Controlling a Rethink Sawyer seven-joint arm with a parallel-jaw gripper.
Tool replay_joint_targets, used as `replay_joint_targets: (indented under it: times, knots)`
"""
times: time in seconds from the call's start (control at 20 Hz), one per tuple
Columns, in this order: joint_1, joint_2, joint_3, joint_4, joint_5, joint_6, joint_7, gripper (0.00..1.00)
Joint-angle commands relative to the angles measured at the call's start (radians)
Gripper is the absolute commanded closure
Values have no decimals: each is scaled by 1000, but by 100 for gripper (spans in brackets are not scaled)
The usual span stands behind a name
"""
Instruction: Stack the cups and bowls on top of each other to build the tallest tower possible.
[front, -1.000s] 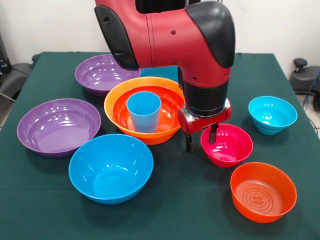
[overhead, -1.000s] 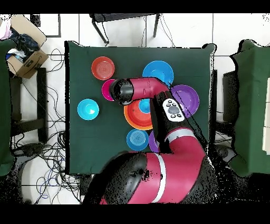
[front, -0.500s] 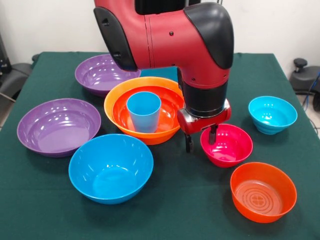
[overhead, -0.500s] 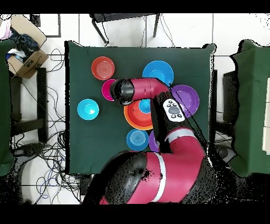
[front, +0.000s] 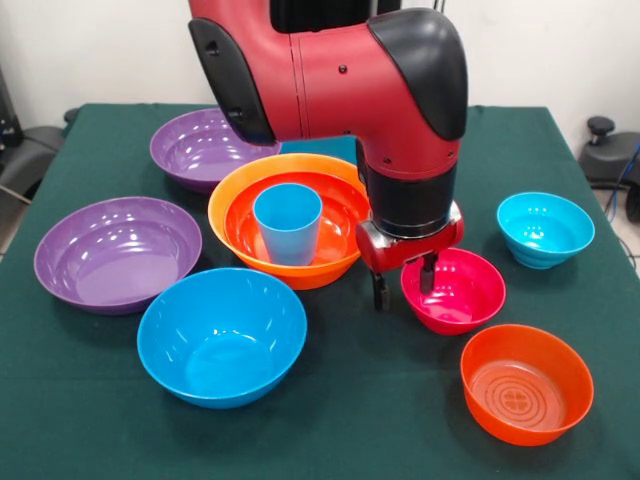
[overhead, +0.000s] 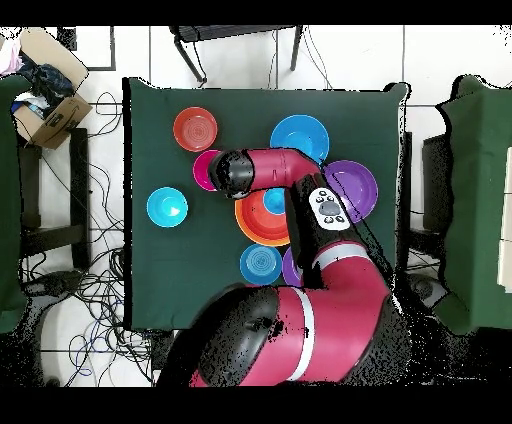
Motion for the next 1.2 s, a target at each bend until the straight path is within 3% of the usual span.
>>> replay_joint_targets:
  times: [0.05,1.2]
  knots:
    - [16,25,19,4,22,-61,127,0]
    - [19,34,16,4,35,-64,131,0]
